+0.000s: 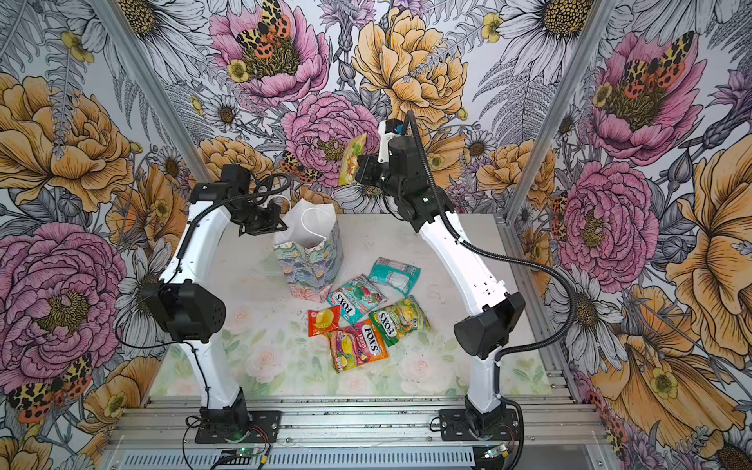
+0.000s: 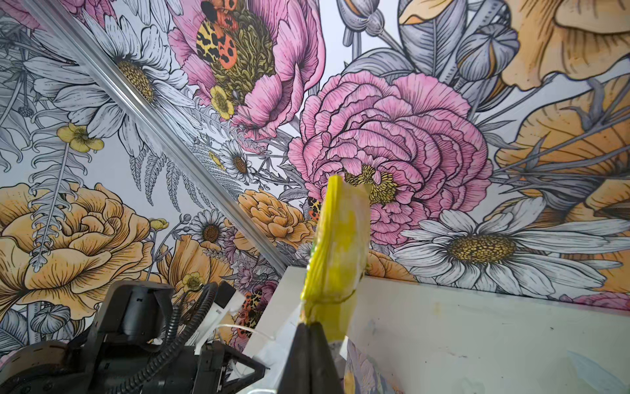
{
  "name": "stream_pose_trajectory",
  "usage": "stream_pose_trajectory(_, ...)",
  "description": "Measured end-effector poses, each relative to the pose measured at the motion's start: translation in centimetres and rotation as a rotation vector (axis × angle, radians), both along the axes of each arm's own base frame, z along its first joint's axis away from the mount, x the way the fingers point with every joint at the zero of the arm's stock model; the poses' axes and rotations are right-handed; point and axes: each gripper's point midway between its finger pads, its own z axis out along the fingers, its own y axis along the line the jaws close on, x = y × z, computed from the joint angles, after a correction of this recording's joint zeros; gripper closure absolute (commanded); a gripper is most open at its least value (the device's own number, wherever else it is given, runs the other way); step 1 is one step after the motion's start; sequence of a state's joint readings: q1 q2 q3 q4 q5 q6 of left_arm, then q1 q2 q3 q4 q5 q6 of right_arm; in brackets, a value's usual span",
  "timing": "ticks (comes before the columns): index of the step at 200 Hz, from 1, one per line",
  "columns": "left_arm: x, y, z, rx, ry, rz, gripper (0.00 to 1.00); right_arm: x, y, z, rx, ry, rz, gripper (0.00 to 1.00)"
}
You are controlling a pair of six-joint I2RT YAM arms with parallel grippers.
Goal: Place the snacks into the paper bag
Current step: Place the snack in the paper bag.
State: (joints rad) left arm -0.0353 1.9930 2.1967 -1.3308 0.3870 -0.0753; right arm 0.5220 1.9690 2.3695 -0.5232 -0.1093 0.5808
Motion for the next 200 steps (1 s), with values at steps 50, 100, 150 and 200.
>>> stream_pose_trajectory(50, 0.0, 0.0, 0.1, 0.000, -0.002, 0.000, 1.00, 0.4, 4.0, 0.8, 0.025, -0.040, 0.056, 1.00)
stream_pose_trajectory(100, 0.0, 0.0, 0.1, 0.000, -0.002, 0.000, 1.00, 0.4, 7.2, -2.3, -0.005, 0.009, 0.099, 1.00)
stream_pose_trajectory(150, 0.0, 0.0, 0.1, 0.000, -0.003, 0.000, 1.00, -0.8, 9.1, -3.9, -0.052, 0.035, 0.118, 1.00)
stream_pose_trajectory(200, 0.0, 0.0, 0.1, 0.000, -0.003, 0.000, 1.00, -1.6, 10.6, -8.4, -0.147, 0.111, 0.120, 1.00)
